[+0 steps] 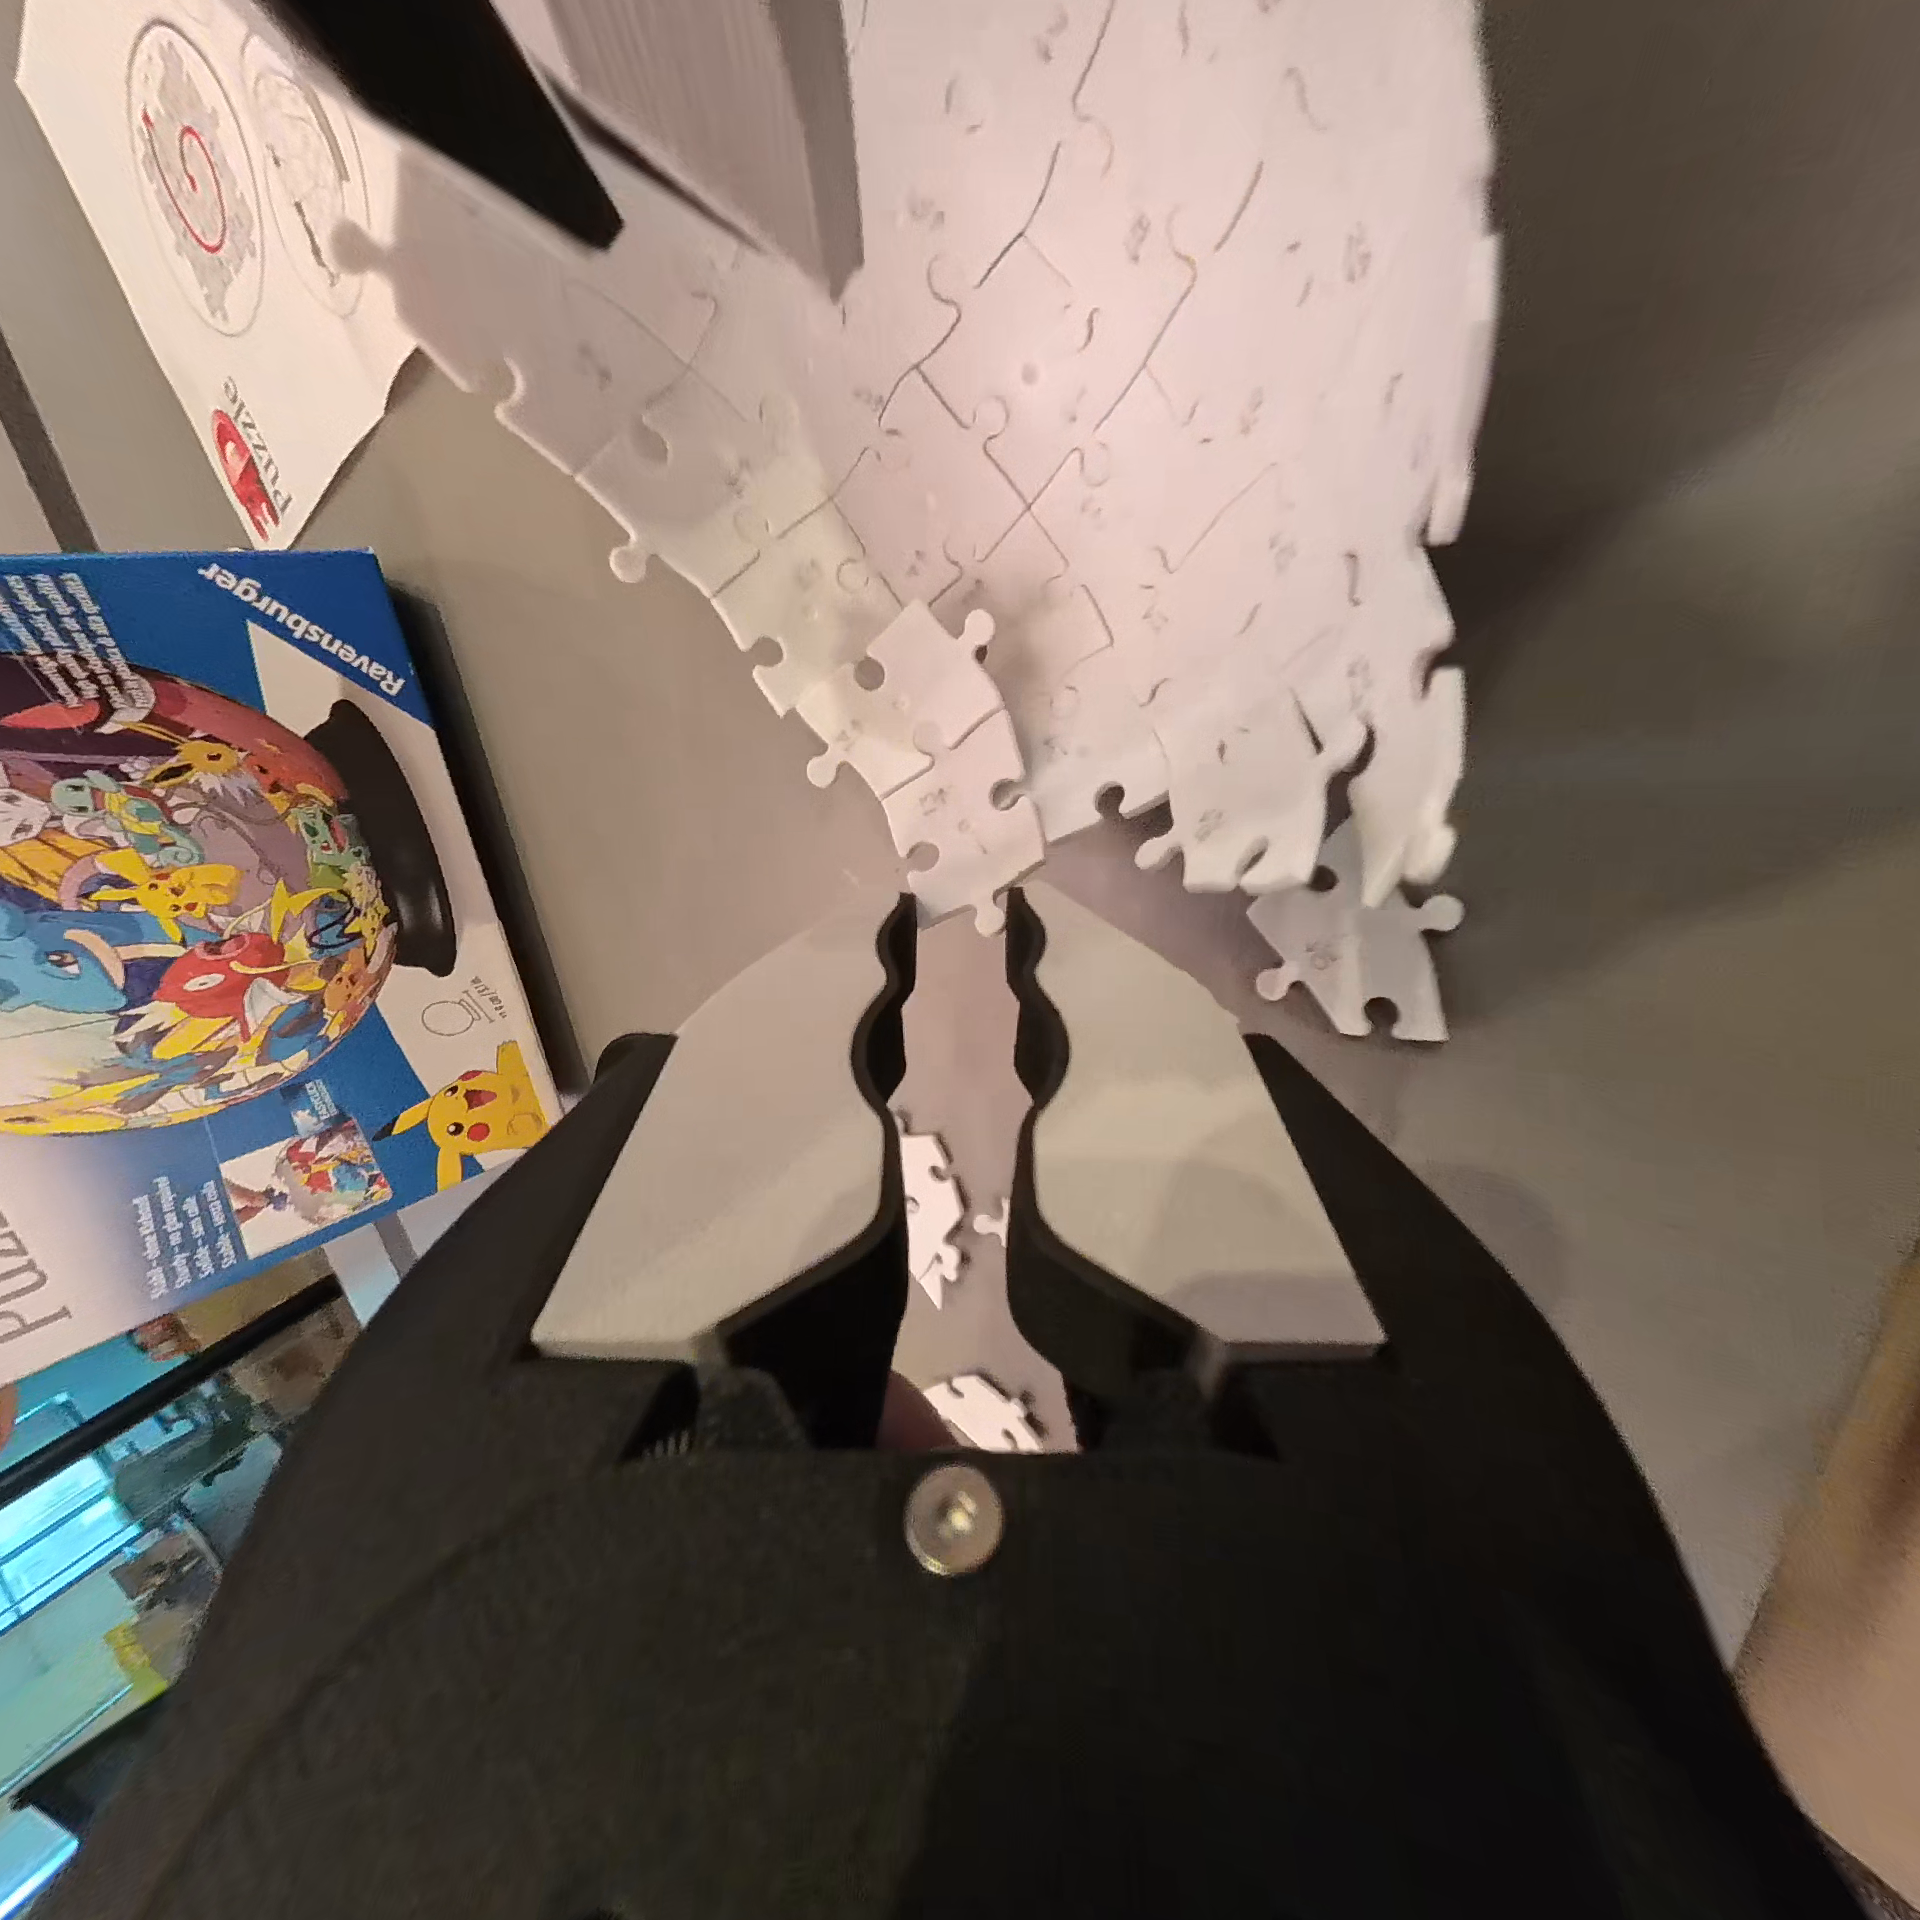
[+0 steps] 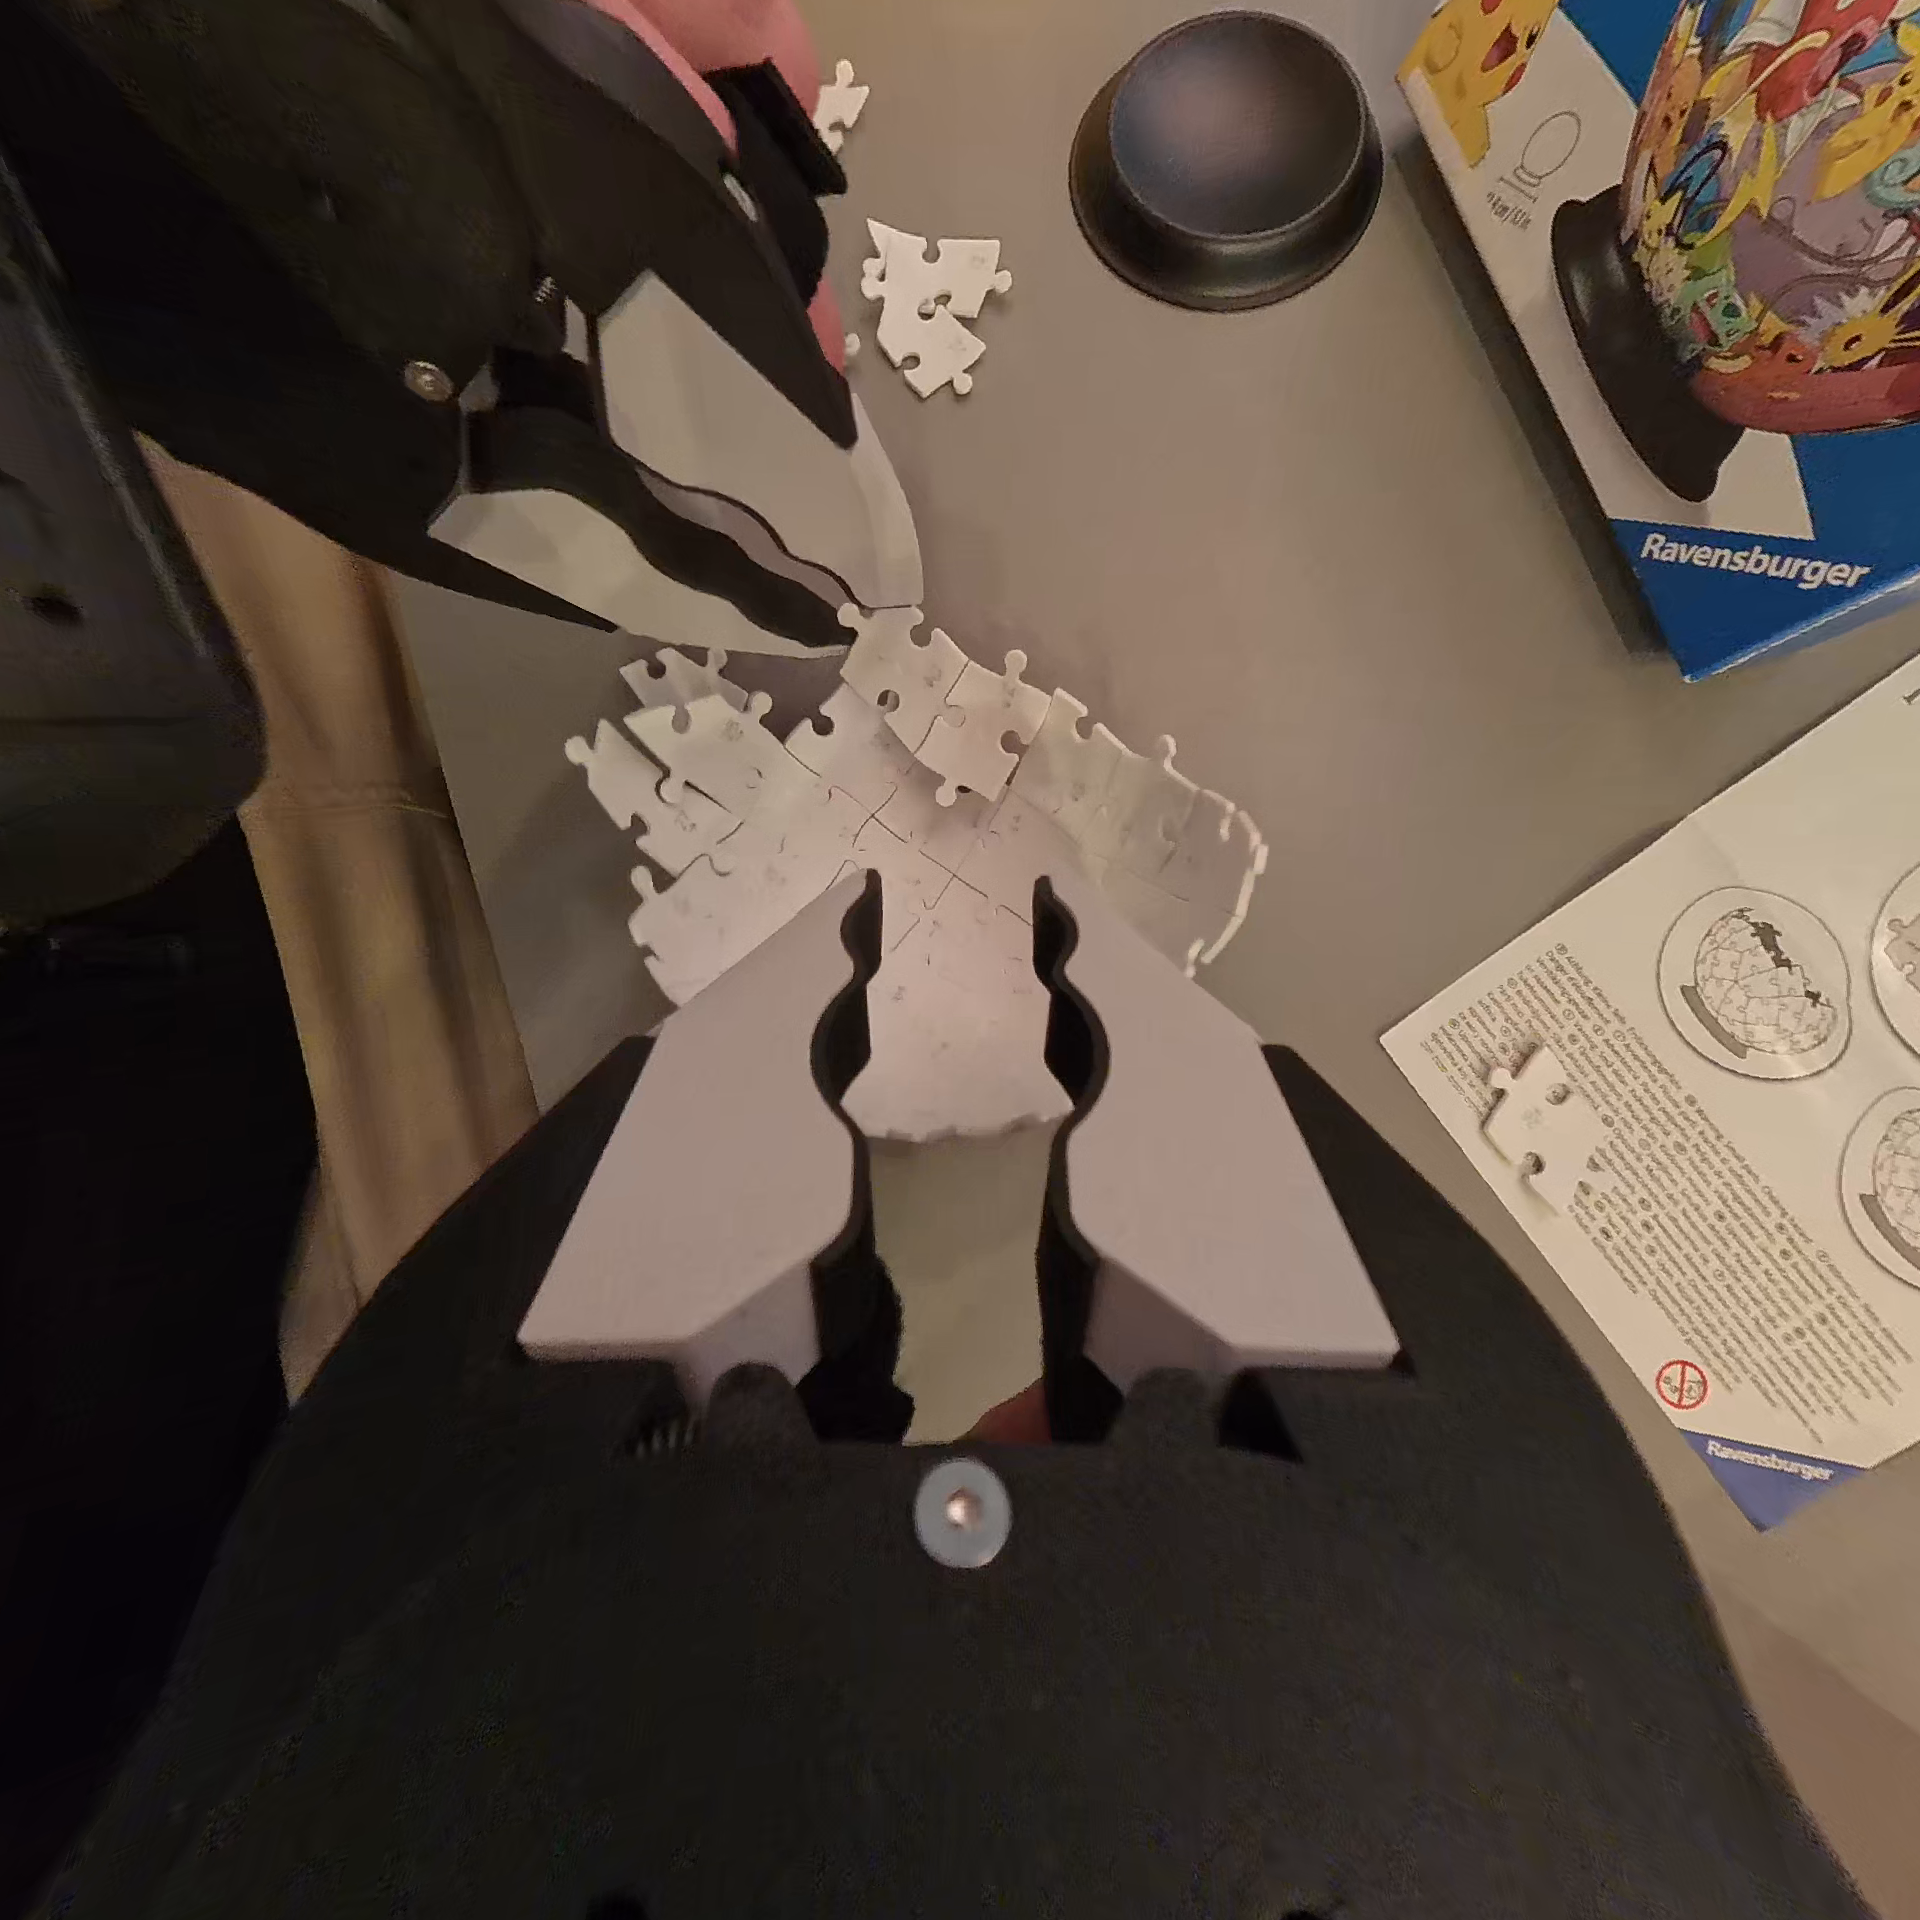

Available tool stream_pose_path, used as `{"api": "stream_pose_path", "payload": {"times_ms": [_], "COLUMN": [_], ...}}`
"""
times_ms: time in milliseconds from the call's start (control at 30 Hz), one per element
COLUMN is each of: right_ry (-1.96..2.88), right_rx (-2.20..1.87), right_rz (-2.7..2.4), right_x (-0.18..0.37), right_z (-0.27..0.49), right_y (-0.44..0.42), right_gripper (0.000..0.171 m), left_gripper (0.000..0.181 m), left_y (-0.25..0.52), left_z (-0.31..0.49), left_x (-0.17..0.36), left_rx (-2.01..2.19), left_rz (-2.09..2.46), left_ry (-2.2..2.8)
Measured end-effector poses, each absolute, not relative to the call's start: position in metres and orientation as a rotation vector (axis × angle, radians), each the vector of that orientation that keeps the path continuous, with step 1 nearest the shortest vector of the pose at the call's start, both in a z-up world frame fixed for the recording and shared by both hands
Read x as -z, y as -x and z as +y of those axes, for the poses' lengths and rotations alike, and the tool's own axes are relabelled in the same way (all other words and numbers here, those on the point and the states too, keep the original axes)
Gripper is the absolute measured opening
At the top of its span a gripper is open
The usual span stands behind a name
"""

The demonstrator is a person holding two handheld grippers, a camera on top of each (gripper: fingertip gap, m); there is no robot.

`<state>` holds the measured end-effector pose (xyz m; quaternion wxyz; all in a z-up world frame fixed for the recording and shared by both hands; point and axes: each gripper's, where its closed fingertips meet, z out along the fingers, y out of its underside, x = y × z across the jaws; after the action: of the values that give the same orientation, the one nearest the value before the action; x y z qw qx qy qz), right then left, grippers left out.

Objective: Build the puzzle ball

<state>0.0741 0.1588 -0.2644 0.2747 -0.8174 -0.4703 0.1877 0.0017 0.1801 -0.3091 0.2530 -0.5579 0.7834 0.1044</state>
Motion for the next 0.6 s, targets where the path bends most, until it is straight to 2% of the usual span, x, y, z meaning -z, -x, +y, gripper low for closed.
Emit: {"api": "stream_pose_path", "payload": {"times_ms": [133,167,200,367,433,533,600], "right_ry": [2.189,2.187,2.186,2.191,2.187,2.164,2.163], "right_rx": [-0.531,-0.534,-0.536,-0.550,-0.568,-0.570,-0.553], "right_rz": [-1.272,-1.275,-1.279,-1.290,-1.259,-1.214,-1.187], "right_x": [0.260,0.259,0.259,0.260,0.254,0.236,0.231], "right_z": [0.159,0.159,0.158,0.155,0.156,0.157,0.162], "right_y": [-0.072,-0.071,-0.070,-0.070,-0.076,-0.091,-0.104], "right_gripper": [0.027,0.027,0.027,0.027,0.027,0.027,0.029], "left_gripper": [0.015,0.004,0.002,0.002,0.004,0.022,0.024], "left_y": [0.002,0.003,0.002,0.003,0.004,0.012,0.017], "left_z": [0.185,0.186,0.186,0.187,0.187,0.194,0.193], "left_x": [0.315,0.316,0.317,0.319,0.316,0.310,0.309], "left_rx": [-0.296,-0.301,-0.289,-0.295,-0.222,-0.153,-0.056], "left_rz": [2.137,2.138,2.139,2.142,2.104,2.000,1.929], "left_ry": [1.521,1.524,1.521,1.511,1.559,1.665,1.749]}}
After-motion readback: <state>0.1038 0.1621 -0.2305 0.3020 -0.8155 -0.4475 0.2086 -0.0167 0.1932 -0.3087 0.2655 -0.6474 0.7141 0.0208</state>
